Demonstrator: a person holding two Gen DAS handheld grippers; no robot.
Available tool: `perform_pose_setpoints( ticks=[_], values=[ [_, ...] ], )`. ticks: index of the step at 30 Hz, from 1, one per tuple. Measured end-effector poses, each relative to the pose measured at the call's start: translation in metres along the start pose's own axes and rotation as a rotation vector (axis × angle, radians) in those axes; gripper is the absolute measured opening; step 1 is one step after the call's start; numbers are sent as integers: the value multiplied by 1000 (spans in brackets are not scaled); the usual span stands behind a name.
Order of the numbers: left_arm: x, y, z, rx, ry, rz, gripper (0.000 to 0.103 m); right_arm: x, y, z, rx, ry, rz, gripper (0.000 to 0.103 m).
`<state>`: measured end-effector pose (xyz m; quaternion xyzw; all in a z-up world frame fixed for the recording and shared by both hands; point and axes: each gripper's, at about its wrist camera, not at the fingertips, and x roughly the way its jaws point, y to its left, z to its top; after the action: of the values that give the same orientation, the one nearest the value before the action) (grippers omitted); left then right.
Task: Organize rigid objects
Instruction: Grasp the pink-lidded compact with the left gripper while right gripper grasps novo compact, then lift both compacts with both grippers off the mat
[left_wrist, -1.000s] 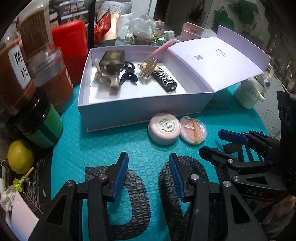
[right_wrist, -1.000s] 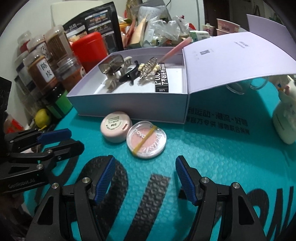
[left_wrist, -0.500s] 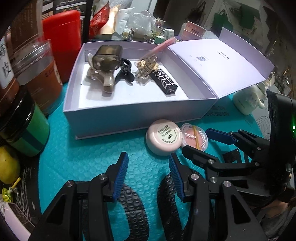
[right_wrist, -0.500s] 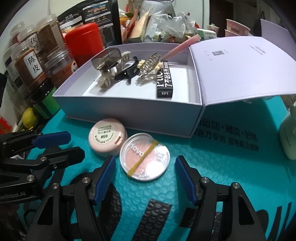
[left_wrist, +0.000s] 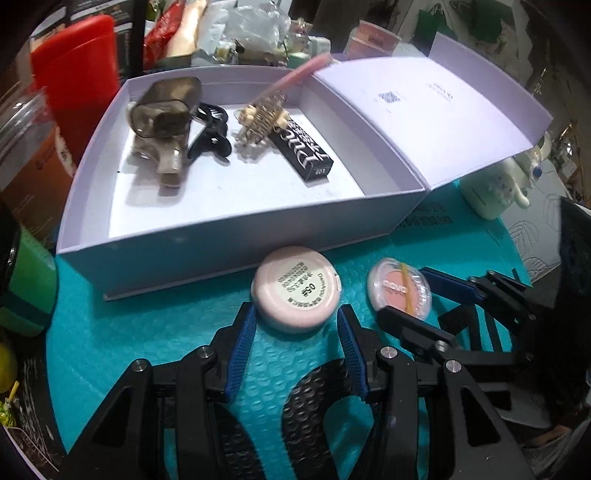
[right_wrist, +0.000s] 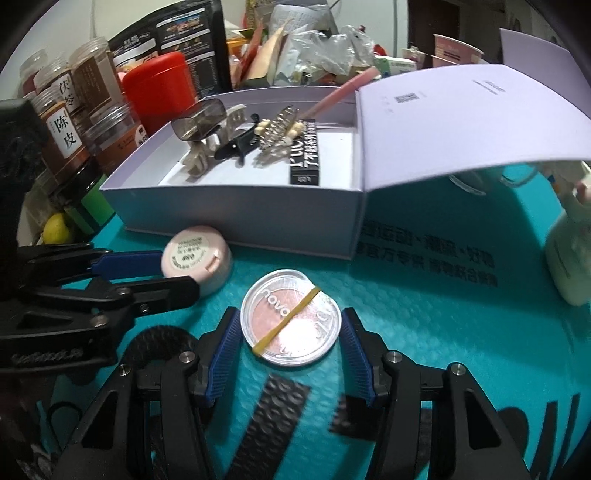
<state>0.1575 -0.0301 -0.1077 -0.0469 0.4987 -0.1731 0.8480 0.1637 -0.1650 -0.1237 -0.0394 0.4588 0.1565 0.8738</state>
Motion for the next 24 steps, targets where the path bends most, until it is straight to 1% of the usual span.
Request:
perform_pose_setpoints(
  ticks=[4, 7, 12, 13, 15, 17, 24],
  values=[
    [8, -12, 6, 44, 14, 50, 50, -6, -8, -7, 34, -6, -9, 55],
    [13, -20, 10, 75, 17, 86, 55, -10, -11, -12, 57, -9, -12, 55],
    [24, -35, 16, 136, 4, 154, 56, -14, -14, -17, 74, -13, -18, 55],
    [25, -35, 16, 140, 1, 158, 56, -15, -15, -19, 74, -14, -20, 55],
    [23, -34, 13, 130, -11, 155, 56, -17, -17, -21, 77, -18, -22, 55],
    [21, -34, 9, 138, -11, 164, 50, -20, -18, -25, 82, -21, -20, 54],
    [7, -32, -13, 145, -26, 93, 50, -29, -23, -38, 122, -20, -1, 54]
  ],
)
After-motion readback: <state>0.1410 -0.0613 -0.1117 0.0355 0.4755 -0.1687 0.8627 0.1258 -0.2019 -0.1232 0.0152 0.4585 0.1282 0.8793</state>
